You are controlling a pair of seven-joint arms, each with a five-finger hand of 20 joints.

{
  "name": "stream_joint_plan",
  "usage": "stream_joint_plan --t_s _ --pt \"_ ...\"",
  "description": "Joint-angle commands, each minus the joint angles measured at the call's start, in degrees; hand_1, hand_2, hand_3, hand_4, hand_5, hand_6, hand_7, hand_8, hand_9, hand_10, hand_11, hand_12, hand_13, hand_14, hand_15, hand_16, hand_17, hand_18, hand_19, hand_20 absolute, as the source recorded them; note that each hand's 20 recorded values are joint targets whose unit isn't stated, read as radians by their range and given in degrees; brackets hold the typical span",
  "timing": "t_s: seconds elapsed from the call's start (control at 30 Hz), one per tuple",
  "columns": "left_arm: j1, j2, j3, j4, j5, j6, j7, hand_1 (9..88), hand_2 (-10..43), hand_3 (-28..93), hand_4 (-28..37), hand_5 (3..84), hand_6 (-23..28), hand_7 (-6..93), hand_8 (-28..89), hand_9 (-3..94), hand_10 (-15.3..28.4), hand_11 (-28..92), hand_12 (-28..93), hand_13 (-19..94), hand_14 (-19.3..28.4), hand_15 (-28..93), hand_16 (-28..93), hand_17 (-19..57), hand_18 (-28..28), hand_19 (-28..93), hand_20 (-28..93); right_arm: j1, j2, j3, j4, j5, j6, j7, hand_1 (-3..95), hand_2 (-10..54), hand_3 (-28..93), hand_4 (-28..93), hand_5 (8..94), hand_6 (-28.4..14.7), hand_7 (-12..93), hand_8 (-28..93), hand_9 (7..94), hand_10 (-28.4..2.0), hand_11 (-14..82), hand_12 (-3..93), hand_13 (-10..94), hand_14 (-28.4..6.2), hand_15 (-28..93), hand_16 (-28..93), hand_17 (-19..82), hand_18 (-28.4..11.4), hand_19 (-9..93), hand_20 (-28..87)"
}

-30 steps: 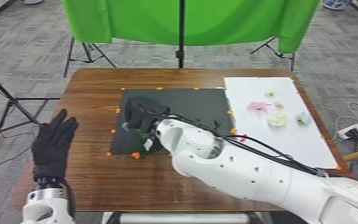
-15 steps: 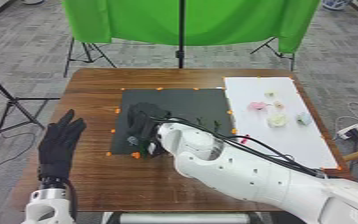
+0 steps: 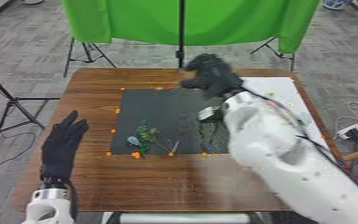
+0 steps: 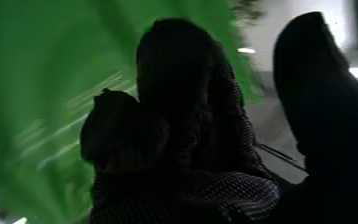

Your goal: Arrange flowers

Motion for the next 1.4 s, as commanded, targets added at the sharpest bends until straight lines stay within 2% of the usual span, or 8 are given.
stream_joint_plan --t_s 0.03,0.4,0.6,0.73,0.83,0.93,1.17,1.4 --pt "1.9 -0.79 -0.65 -0.16 1.34 -1.89 -0.97 15.2 -1.9 67 -28.3 38.2 3.4 6.8 -4 39.7 12.0 13 17 28 15.7 14 6 0.0 13.3 4 19 -16.8 10.2 19.0 5.7 -3.1 -4.6 9.5 37.5 -9.5 60 -12 56.7 -4.0 8 -6 64.7 -18.8 14.7 22.7 82 -8.1 56 34 58 -13.7 93 52" --pt "1.6 -1.35 -0.54 -0.07 1.74 -2.61 -1.76 15.3 -1.8 67 -28.3 38.5 3.4 7.0 -4 39.7 12.1 13 17 28 15.9 14 6 -0.2 13.4 4 20 -22.7 10.3 21.5 10.2 -0.3 -3.5 10.4 36.7 -9.5 60 -12 56.8 -3.7 8 -5 65.8 -18.5 16.1 23.6 83 -7.8 57 33 58 -13.7 93 51" --pt "1.7 -1.65 -0.54 -0.12 1.93 -2.81 -2.34 15.5 -1.9 67 -28.3 38.7 3.5 7.0 -4 39.7 12.1 13 17 28 15.9 14 6 -0.3 13.5 4 20 -22.8 9.3 18.7 13.1 2.3 3.4 9.3 36.4 -9.5 60 -13 57.4 -3.6 8 -5 69.1 -17.8 17.9 23.3 85 -6.8 57 32 61 -12.4 93 51" --pt "1.9 -1.78 -0.69 -0.27 1.85 -2.7 -2.35 15.9 -1.8 67 -28.3 38.6 3.5 6.9 -4 39.8 12.0 13 17 28 15.9 14 6 -0.3 13.5 4 20 -21.8 9.1 15.6 15.7 -0.9 12.1 8.2 46.4 -9.5 61 -15 66.2 -2.8 13 -7 80.1 -14.4 23.3 22.7 90 -3.9 56 33 66 -9.4 93 50" --pt "2.2 -1.86 -0.74 -0.37 1.79 -2.56 -2.11 16.1 -1.9 67 -28.3 38.6 3.5 6.9 -4 39.7 12.0 13 17 28 15.9 14 6 -0.3 13.5 4 20 -20.9 9.4 16.2 14.2 -2.7 14.3 8.3 61.6 -9.5 50 -12 77.3 -2.9 15 11 88.8 -11.9 19.8 32.3 93 -2.7 55 33 69 -8.1 93 49" --pt "2.1 -1.71 -0.74 -0.36 1.72 -2.58 -2.07 16.1 -2.1 68 -28.3 38.6 3.5 6.9 -4 39.7 12.0 13 17 28 15.9 14 6 -0.3 13.5 4 20 -20.0 10.1 19.2 9.4 -4.5 13.7 9.0 64.9 -9.5 50 -12 81.2 -2.7 16 14 92.0 -11.2 21.9 33.0 94 -2.1 57 32 71 -7.5 93 48" --pt "2.0 -1.41 -0.59 -0.17 1.73 -2.89 -2.35 16.3 -2.1 68 -28.3 38.6 3.5 6.8 -4 39.7 12.0 13 17 28 15.9 15 6 -0.4 13.6 4 20 -4.0 9.4 10.0 3.9 -1.6 14.7 3.2 64.2 -9.5 51 -12 81.8 -2.7 16 14 92.1 -11.1 23.4 32.6 94 -1.6 57 30 71 -7.3 93 49" --pt "1.2 -1.24 -0.04 0.11 2.14 -3.34 -2.42 16.5 -2.2 68 -28.3 38.6 3.5 6.7 -4 39.8 12.1 13 17 28 15.9 15 6 -0.4 13.6 4 20 17.3 -3.0 -10.3 15.9 6.0 12.6 -6.0 63.7 -9.5 52 -12 81.8 -2.4 16 14 92.0 -10.7 23.7 32.6 94 -1.5 57 30 71 -7.2 93 49"
